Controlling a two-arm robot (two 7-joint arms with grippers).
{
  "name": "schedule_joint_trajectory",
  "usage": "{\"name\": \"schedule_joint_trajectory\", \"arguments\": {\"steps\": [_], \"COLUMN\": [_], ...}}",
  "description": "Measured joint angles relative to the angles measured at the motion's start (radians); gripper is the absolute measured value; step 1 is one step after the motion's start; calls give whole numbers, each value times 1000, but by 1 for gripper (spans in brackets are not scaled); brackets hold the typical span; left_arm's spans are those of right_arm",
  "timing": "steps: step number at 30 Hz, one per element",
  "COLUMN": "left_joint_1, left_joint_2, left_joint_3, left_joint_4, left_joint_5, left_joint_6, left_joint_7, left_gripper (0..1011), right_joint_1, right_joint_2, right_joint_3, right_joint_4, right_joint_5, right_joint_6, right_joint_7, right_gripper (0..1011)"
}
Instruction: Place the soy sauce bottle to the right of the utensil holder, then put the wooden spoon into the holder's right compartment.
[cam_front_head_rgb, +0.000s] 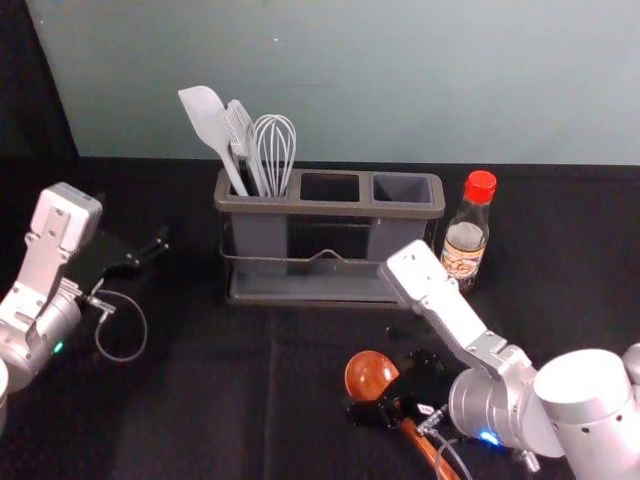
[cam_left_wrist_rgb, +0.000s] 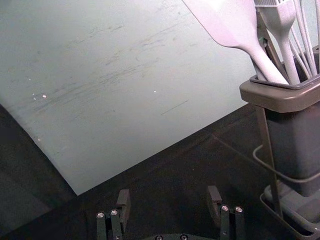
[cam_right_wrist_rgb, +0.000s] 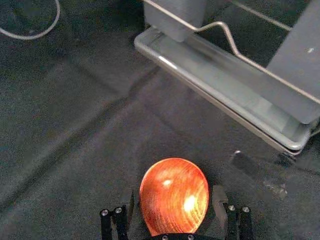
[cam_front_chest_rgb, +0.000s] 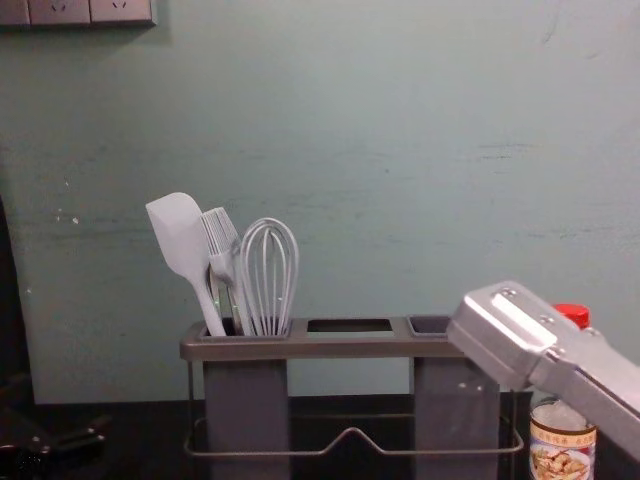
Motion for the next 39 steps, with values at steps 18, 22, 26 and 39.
{"name": "schedule_joint_trajectory", "arguments": {"steps": [18,22,26,39], "left_joint_1": [0,0,0,0], "left_joint_2": [0,0,0,0], "left_joint_3": [0,0,0,0], "left_joint_4": [0,0,0,0], "left_joint_5": [0,0,0,0], "left_joint_6": [0,0,0,0], "left_joint_7": [0,0,0,0], "left_gripper": [1005,1005,1005,1005], "right_joint_1": [29,29,26,19], "right_joint_2": [-11,-19,-26,-47], "right_joint_3": [-18,-15,-11,4], "right_joint_4": [17,23,25,42], "right_joint_5": [-44,-51,-58,-83], "right_joint_6": [27,24,22,3], "right_joint_7": [44,47,50,62], "right_gripper": [1004,1004,1004,971]}}
